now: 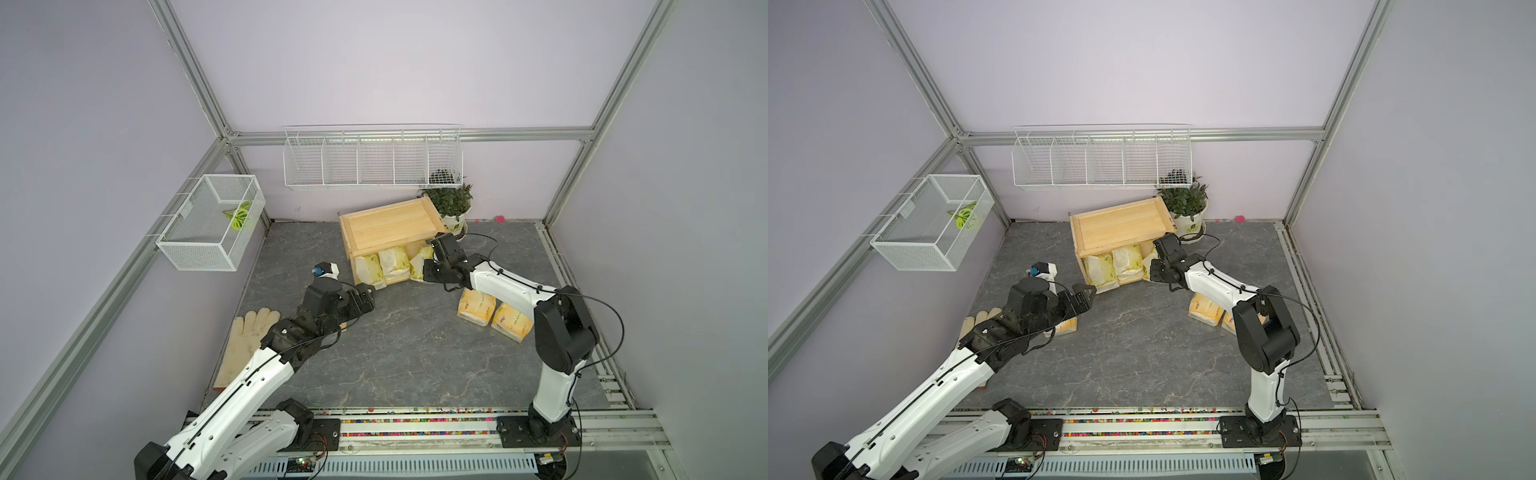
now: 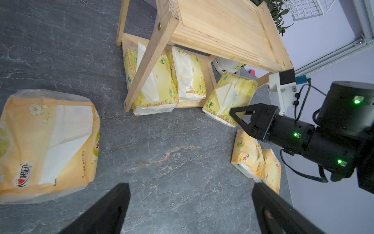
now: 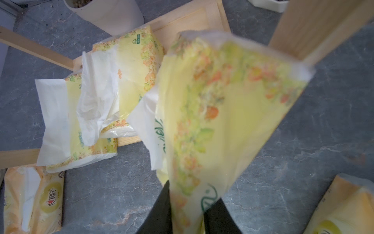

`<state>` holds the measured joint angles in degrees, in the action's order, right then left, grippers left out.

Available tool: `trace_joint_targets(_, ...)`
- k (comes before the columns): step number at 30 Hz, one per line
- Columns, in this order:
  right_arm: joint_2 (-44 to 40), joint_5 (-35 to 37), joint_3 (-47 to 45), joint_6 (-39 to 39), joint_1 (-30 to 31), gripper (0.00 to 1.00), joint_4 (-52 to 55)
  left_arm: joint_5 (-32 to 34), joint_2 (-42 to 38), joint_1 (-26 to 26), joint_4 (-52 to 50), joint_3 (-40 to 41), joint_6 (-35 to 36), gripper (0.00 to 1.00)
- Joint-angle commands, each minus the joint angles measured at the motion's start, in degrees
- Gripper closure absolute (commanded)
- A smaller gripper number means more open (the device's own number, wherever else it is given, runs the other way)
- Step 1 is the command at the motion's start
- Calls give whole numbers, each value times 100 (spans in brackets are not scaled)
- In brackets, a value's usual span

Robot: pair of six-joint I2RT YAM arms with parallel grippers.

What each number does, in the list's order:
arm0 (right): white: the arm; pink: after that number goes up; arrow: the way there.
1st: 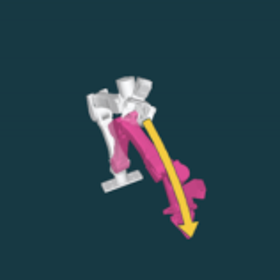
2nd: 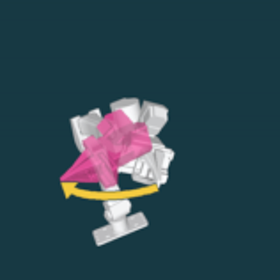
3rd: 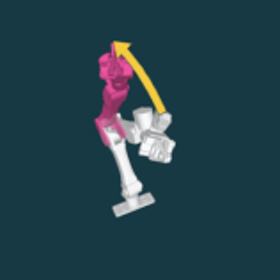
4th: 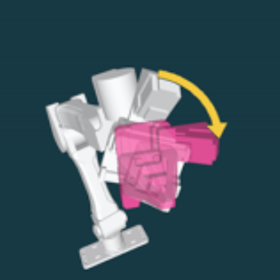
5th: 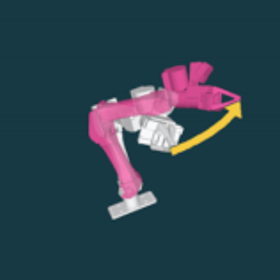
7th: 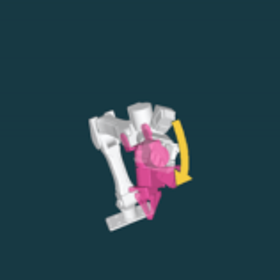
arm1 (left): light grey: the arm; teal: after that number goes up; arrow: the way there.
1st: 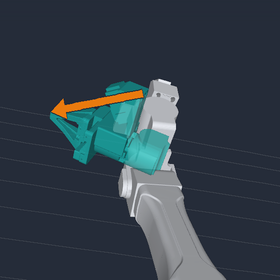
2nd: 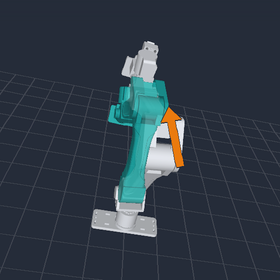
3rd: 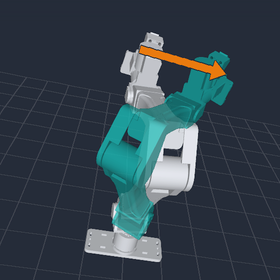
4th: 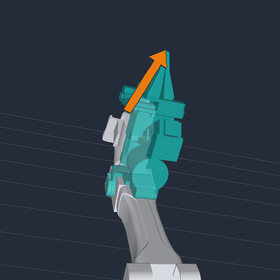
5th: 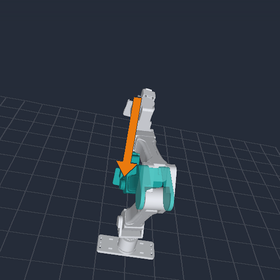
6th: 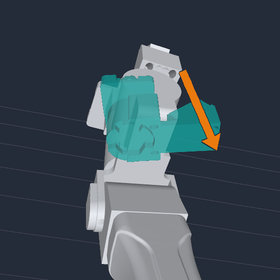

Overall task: Place the tissue boxes on the shelf by color
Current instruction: Place a box of tissues on the shelf.

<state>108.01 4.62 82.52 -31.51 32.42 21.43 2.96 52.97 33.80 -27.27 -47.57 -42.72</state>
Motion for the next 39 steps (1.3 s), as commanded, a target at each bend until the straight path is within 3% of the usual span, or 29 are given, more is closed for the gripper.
trace_joint_targets(1, 167, 413, 258, 576, 97, 73, 256, -54, -23, 7, 90, 85, 88, 0)
trace_joint_targets(7, 290, 544, 234, 413, 89, 72, 11, -85, -23, 1, 116, 115, 71, 0)
trace_joint_targets(10, 285, 643, 59, -36, 73, 72, -328, -103, -20, 4, 134, 132, 74, 0)
trace_joint_targets(19, -80, 330, -753, -744, -147, 74, -1391, -80, -36, 8, 92, 99, 105, 0)
trace_joint_targets(34, 26, -32, -1178, -1472, -394, 78, -2918, -107, -91, 3, 67, 136, 74, 0)
trace_joint_targets(36, 176, -14, -1119, -1561, -404, 77, -2964, -112, -89, -1, 64, 140, 79, 0)
trace_joint_targets(39, 398, -66, -966, -1613, -404, 68, -2928, -136, -105, -1, 74, 166, 71, 0)
